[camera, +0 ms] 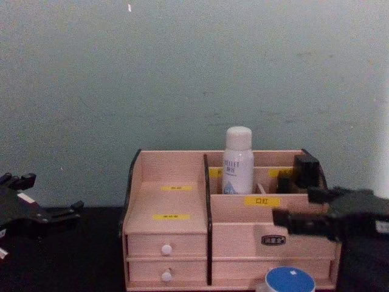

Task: Pick up the facial cleanser and watermelon frost from the table and place them into the tiered storage box.

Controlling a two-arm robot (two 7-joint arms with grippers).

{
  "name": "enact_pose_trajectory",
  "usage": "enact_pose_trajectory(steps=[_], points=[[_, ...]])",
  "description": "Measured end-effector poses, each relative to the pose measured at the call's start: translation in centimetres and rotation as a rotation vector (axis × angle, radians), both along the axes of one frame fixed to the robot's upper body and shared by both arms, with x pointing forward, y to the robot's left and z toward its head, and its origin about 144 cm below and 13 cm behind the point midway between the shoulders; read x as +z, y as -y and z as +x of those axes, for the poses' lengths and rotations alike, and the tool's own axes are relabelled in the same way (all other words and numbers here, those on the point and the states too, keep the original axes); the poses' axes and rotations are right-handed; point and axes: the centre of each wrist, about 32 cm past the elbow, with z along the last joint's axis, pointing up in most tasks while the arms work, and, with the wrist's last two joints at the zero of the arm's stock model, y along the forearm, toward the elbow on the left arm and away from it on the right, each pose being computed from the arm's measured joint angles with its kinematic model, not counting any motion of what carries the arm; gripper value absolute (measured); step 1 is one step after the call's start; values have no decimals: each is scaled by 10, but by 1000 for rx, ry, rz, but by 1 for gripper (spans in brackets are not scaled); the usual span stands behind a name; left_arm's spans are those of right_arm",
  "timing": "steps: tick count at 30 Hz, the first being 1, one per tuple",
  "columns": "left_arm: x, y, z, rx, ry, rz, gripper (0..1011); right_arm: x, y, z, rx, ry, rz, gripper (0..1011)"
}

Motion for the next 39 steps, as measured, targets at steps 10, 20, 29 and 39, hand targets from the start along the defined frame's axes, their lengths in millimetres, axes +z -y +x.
enact_pose_trajectory(steps=[10, 20, 29, 39], points=[[0, 0, 0, 0, 0, 0, 1001, -10, 15, -33, 22, -71, -51, 1000], [0, 0, 0, 0, 0, 0, 1001, -13, 21, -46, 64, -133, -100, 1000], [0, 0, 0, 0, 0, 0, 1001, -13, 21, -45, 64, -164, -128, 1000], [0, 0, 0, 0, 0, 0, 1001, -19, 16, -36, 65, -180, -122, 1000]])
